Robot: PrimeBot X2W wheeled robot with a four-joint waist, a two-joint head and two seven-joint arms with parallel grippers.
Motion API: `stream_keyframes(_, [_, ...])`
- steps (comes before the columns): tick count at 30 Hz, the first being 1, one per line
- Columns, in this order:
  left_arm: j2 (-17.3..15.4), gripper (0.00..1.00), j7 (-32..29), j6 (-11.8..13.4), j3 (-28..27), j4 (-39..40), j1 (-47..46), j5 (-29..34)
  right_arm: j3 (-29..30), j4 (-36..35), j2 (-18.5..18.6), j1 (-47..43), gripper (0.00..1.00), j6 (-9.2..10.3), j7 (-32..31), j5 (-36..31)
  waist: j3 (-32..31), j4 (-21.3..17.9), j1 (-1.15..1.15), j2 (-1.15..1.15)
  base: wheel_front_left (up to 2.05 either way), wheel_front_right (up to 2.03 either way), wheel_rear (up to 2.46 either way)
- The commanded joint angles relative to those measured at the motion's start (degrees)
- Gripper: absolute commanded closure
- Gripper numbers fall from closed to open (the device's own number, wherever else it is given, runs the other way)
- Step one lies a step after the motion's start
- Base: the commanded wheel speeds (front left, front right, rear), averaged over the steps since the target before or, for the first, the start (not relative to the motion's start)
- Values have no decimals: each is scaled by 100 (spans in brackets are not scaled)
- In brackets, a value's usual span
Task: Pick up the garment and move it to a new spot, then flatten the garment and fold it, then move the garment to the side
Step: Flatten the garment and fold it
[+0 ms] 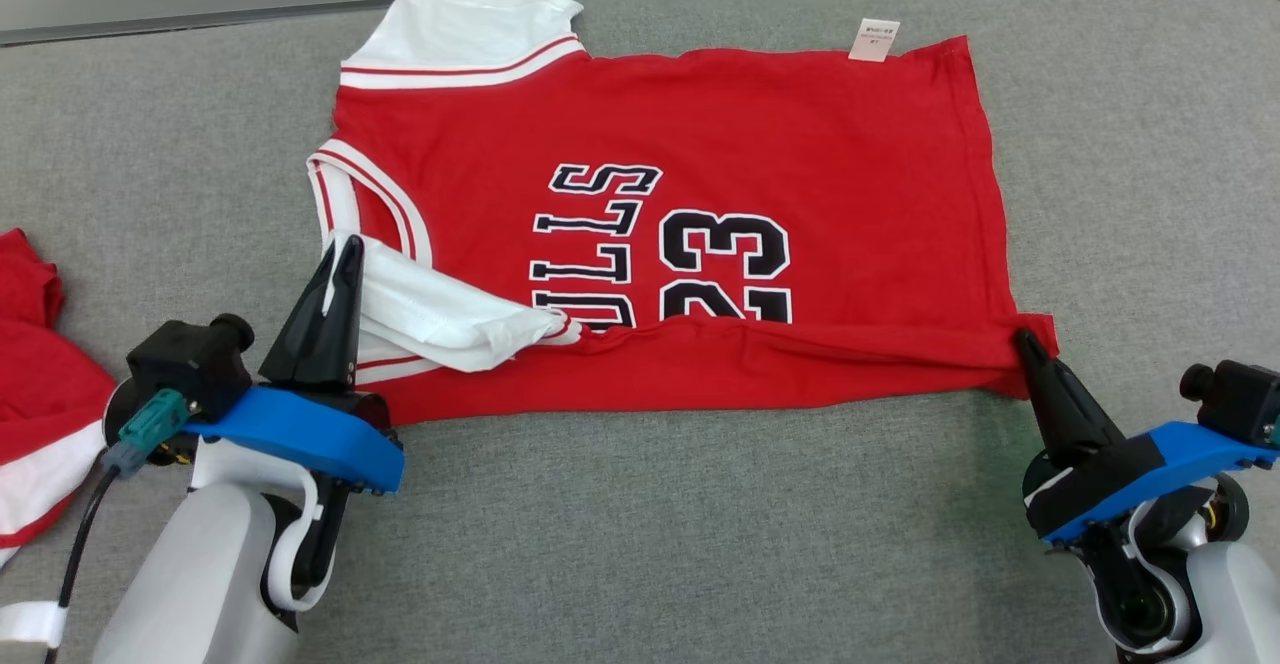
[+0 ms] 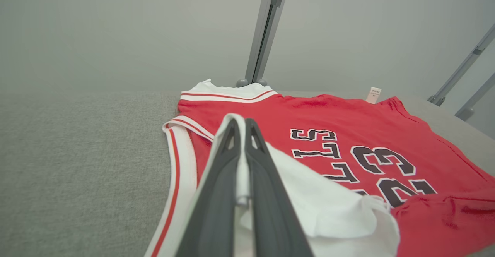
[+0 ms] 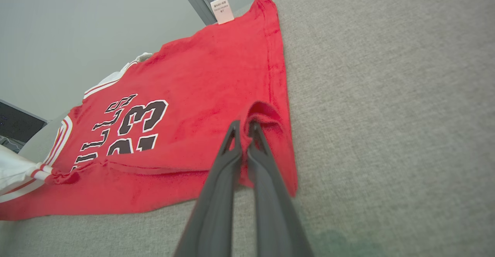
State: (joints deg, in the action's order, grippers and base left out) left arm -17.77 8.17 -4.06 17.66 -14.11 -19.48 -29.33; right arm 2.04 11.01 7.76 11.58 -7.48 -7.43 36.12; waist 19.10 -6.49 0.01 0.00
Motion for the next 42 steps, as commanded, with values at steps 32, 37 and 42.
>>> stream_keyframes(32, [92,0,303,191,153,-1315,374,13,-116,691,342,93,0,-2,289,-756,-124,191,-1,0,0,0,0])
stream_keyframes(37, [93,0,224,277,139,-1372,456,-41,-218,999,287,202,0,-3,261,-865,-115,180,-1,0,0,0,0])
stream_keyframes(42, [108,0,115,290,195,-1452,474,-95,-382,1300,239,263,16,-3,277,-906,-121,201,-1,0,0,0,0])
